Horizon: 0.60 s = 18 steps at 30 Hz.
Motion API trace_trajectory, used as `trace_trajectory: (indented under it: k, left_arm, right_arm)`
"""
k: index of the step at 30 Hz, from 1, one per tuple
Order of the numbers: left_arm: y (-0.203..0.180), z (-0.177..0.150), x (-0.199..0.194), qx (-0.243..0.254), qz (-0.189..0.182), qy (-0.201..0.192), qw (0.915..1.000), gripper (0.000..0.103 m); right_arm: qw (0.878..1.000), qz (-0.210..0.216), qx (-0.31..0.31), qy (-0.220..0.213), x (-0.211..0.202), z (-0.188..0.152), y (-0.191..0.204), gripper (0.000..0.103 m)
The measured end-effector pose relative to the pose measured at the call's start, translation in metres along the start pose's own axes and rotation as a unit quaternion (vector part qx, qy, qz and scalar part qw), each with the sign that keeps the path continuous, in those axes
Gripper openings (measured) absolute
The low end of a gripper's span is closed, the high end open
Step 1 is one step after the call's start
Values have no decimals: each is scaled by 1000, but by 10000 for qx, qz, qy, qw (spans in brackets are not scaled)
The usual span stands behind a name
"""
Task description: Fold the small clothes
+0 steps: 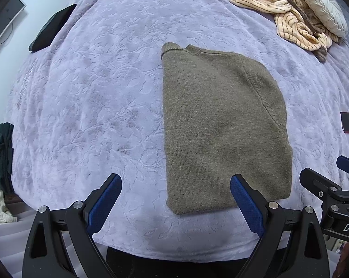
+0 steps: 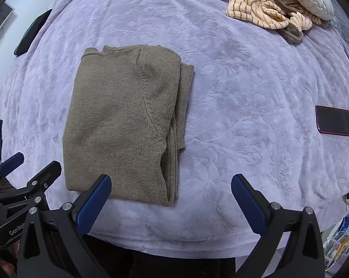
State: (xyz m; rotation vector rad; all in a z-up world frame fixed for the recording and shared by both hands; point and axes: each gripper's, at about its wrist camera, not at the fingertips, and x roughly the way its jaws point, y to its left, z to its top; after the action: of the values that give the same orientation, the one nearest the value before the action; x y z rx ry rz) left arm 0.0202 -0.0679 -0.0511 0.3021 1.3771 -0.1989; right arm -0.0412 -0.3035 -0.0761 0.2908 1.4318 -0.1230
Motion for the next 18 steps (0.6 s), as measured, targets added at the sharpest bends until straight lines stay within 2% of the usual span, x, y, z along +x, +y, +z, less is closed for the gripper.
trace_trajectory:
  k: [18]
  left_arm:
    - [-6,-3,-4,122,100,-49,9999,95]
  right_arm:
    - [10000,13,-1,5,0,-3,2,103]
